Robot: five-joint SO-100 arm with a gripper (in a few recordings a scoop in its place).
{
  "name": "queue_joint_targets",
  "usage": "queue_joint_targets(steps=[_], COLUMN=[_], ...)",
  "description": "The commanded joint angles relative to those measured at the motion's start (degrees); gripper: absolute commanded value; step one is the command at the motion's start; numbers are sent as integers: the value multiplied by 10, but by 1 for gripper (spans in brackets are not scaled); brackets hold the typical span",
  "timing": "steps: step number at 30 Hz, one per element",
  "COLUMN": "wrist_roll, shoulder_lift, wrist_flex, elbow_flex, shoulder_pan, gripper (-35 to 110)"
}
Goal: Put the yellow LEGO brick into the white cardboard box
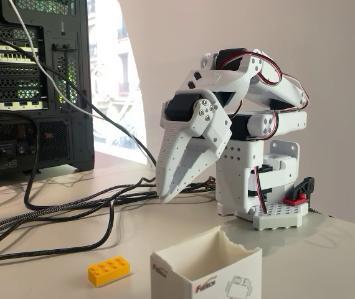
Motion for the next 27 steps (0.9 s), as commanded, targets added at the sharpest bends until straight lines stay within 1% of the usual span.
queue_joint_targets(steps=[1,14,17,19,23,27], wrist_roll=[-1,-2,4,13,25,42], shoulder_lift=[8,8,4,-42,-210,-316], wrist_flex=[-6,-7,-5,-5,2,-9], elbow_flex=[-6,-7,-30,-66,-184,-265], shoulder_pan=[-15,-17,-24,-25,-21,-12], gripper=[-9,-9,-9,-9,-9,-9])
